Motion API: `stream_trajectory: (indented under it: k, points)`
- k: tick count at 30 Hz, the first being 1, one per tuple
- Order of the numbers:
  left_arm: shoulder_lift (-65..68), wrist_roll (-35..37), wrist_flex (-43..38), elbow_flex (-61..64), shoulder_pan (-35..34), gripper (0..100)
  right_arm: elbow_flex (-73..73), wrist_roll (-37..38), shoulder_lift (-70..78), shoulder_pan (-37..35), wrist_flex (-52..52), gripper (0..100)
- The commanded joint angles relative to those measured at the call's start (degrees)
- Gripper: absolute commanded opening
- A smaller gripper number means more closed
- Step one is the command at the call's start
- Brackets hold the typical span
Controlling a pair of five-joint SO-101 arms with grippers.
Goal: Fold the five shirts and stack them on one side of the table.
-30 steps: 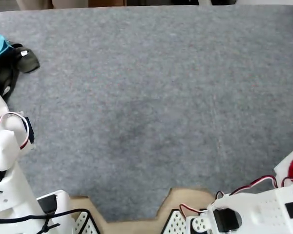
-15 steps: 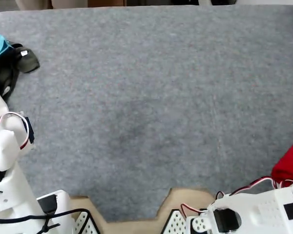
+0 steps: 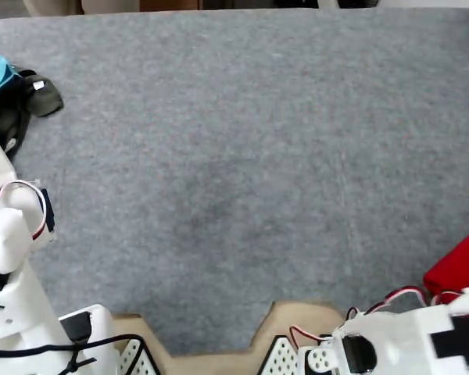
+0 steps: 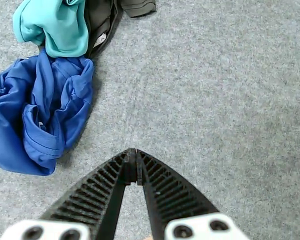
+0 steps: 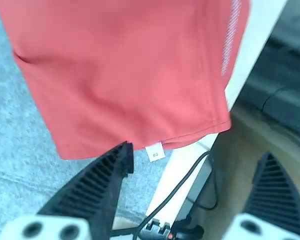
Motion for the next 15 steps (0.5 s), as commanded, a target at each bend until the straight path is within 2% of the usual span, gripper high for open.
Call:
stream_trajectory:
  k: [1,5,9,11,15]
  points:
    - [-0.6,0.0,0.5,-2.0,-0.4,2,2.4,0.3,-9.2,-1.5,1.1,37.6]
    - [-0.1,0.1,0.5,-2.2,-2.5,2,12.6,0.2,-17.8,-8.0,1.1,37.6]
    - [1.3,-2.6,0.0,-2.5,-11.7,2,24.2,-1.6,-27.6,-18.7,0.9,37.0]
    - [2.1,-4.4,0.0,-2.5,-16.8,2,27.3,-5.5,-32.9,-24.7,0.7,32.6]
    - [2.5,-8.0,0.0,-1.9,-24.3,2,30.4,-8.5,-41.5,-40.7,0.5,15.7]
